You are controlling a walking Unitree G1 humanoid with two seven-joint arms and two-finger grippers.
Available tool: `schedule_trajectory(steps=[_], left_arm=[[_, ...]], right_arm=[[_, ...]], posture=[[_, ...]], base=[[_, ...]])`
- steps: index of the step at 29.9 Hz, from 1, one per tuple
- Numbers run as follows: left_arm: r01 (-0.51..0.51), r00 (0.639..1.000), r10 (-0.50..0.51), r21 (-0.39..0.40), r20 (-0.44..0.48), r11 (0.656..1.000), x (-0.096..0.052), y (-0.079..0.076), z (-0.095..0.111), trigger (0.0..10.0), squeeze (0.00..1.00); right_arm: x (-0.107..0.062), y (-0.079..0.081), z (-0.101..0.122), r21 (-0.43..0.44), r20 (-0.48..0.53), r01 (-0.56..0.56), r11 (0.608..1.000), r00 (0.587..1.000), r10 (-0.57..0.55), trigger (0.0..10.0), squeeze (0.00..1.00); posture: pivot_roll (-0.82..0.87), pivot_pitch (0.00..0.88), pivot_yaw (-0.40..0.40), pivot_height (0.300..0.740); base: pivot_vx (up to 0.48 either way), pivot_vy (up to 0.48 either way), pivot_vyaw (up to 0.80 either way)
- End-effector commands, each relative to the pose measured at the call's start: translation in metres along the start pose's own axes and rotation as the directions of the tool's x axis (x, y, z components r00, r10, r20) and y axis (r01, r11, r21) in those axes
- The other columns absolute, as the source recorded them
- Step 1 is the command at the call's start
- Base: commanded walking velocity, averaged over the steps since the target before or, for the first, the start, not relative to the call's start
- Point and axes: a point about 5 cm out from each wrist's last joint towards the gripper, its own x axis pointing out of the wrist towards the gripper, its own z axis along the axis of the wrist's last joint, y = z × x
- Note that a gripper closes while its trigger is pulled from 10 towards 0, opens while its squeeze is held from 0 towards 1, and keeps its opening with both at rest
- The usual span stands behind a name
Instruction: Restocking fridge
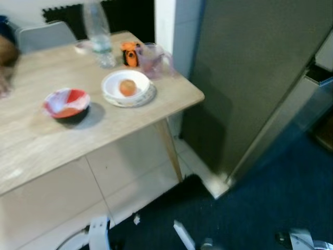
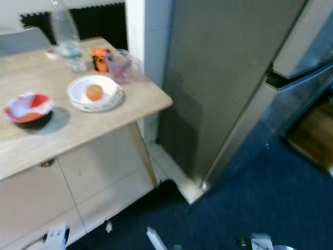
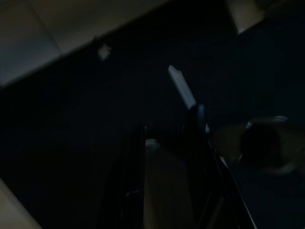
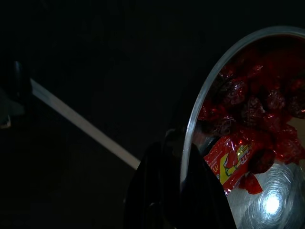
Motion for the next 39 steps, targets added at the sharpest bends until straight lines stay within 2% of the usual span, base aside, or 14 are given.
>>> schedule_trajectory(steps=[1, 13, 15, 21, 39], left_arm=[[-0.002, 0.999, 0.002, -0.007, -0.033, 1.000, -0.002, -0.001, -0.010, 10.0, 0.00], [0.011, 0.999, -0.011, 0.002, -0.041, 1.000, -0.001, -0.003, -0.011, 10.0, 0.00], [0.034, 0.998, -0.034, -0.012, -0.051, 0.999, -0.001, -0.006, -0.012, 10.0, 0.00], [0.067, 0.996, -0.066, 0.012, -0.063, 0.998, 0.001, -0.011, -0.013, 10.0, 0.00], [0.103, 0.989, -0.101, 0.019, -0.108, 0.994, 0.000, -0.018, -0.025, 10.0, 0.00]], right_arm=[[0.000, -0.005, -0.002, 0.004, -0.004, 0.018, 1.000, 1.000, -0.018, 10.0, 0.00], [0.000, -0.001, -0.001, -0.002, -0.001, 0.011, 1.000, 1.000, -0.011, 10.0, 0.00], [0.000, 0.000, 0.000, -0.016, 0.008, 0.010, 1.000, 1.000, -0.009, 10.0, 0.00], [0.000, 0.002, 0.003, -0.014, 0.015, 0.000, 1.000, 1.000, 0.001, 10.0, 0.00], [0.000, 0.006, 0.006, -0.063, 0.035, -0.039, 0.997, 0.999, 0.042, 10.0, 0.00]], posture=[[-0.01, 0.111, -0.015, 0.740], [-0.02, 0.099, -0.009, 0.740], [-0.02, 0.099, -0.009, 0.740], [-0.02, 0.095, -0.010, 0.740], [-0.02, 0.092, -0.017, 0.740]], base=[[0.000, 0.000, -0.77], [0.000, 0.000, -0.77], [0.000, 0.000, 0.00], [0.000, -0.040, 0.00], [0.000, -0.346, 0.00]])
